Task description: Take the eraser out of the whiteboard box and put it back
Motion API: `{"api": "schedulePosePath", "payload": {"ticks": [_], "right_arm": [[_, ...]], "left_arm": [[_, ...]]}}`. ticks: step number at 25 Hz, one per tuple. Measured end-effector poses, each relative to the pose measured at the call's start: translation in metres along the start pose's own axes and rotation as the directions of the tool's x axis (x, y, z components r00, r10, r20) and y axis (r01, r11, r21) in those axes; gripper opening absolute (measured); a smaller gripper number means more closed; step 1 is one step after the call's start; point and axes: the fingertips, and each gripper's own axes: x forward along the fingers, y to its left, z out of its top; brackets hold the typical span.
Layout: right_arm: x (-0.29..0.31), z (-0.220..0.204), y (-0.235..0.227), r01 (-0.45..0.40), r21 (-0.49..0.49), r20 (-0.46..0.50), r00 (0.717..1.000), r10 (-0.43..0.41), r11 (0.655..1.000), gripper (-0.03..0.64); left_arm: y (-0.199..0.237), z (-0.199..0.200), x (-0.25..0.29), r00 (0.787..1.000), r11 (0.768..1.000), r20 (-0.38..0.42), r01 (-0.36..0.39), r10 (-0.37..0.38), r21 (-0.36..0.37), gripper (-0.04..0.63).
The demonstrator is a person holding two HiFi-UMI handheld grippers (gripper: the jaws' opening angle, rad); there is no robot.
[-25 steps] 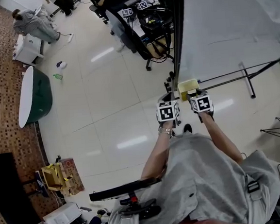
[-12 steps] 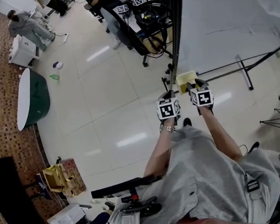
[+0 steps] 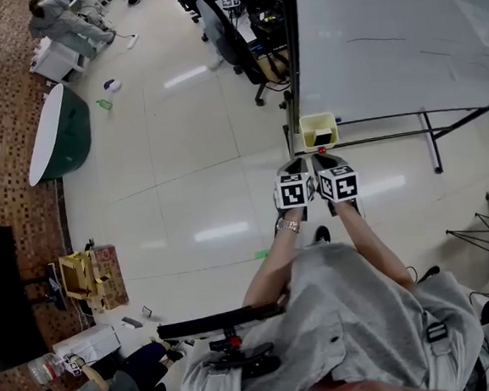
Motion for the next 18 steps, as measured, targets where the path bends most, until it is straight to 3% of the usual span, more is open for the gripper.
{"api": "schedulePosePath", "payload": {"ticks": [4,8,12,18], "right_arm": [[-0.023,-0.030,0.020,-0.075,0.015,-0.007,0.997,0.075,0.997,0.003],[-0.039,-0.059,0.027,-0.131,0.017,-0.058,0.990,0.132,0.991,0.003],[-0.050,-0.060,0.021,-0.107,-0.021,-0.060,0.993,0.106,0.994,0.002],[-0.067,-0.032,0.025,-0.065,-0.042,0.007,0.998,0.065,0.997,0.002]], "left_arm": [[-0.012,-0.034,-0.019,0.998,0.998,-0.010,-0.069,0.069,-0.009,0.003],[-0.028,-0.058,-0.030,0.996,0.997,-0.036,-0.081,0.081,0.008,0.003],[-0.045,-0.055,-0.033,0.998,0.996,-0.028,-0.053,0.055,0.065,0.003],[-0.055,-0.038,-0.043,1.000,0.997,0.021,-0.008,0.007,0.077,0.003]]}}
